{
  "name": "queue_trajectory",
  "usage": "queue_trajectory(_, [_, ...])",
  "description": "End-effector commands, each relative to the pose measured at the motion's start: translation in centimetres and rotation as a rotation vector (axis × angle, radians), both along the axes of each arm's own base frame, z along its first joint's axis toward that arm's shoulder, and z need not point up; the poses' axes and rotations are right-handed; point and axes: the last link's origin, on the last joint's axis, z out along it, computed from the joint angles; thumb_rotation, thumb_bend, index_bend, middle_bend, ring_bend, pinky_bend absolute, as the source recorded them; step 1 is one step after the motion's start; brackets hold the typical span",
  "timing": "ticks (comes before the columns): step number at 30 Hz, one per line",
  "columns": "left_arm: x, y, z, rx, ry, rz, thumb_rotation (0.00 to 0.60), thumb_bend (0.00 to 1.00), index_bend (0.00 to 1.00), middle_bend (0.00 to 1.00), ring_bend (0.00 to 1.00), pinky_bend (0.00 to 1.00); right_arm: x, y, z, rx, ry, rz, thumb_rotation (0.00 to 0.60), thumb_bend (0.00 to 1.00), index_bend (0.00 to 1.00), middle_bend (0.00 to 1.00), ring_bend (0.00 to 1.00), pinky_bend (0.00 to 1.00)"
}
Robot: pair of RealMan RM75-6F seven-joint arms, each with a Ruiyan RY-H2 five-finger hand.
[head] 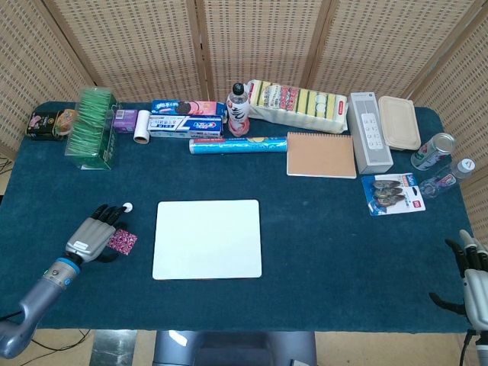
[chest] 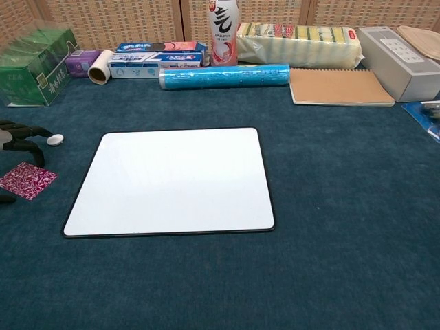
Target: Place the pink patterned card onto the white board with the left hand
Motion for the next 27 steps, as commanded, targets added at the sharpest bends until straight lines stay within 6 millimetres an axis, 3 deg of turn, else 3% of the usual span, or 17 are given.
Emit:
queue_trajectory(1, [0.1,0.0,-0.1,0.0,0.002,-0.001,0.6,0.23,0.35,0.0,0.0,0.0,0.0,0.0,0.0,-0.001,0.0,0.0,0.6,0.01,0.11,0.0,0.0,0.0])
queue_trajectory(4, [0.1,0.1,-0.1,0.001,0.003,0.0,0.6,0.26,0.45,0.0,0.0,0.0,0.0,0.0,0.0,-0.001,0.0,0.001,0.6,0.01,0.11,0.0,0.0,0.0])
queue_trajectory(11, [-0.1,0.1,-0.1,0.022,-0.002,0.01,0.6,0.32,0.54,0.0,0.0,0.0,0.0,0.0,0.0,0.0,0.001,0.002,0.6,0.01,0.11,0.0,0.0,0.0])
queue_trajectory(20, [0.0,0.3,1.1,0.061,-0.037,0.007,0.6,0.32,0.55,0.0,0.0,0.0,0.0,0.0,-0.1,0.004,0.002,0.001,0.6,0.01,0.11,0.0,0.0,0.0])
queue_trajectory(27, [2.5,0.9,2.4,0.071,-0.102,-0.002,0.6,0.31,0.55,0.0,0.0,0.0,0.1,0.0,-0.2,0.008,0.002,0.0,0.6,0.01,0.11,0.0,0.0,0.0])
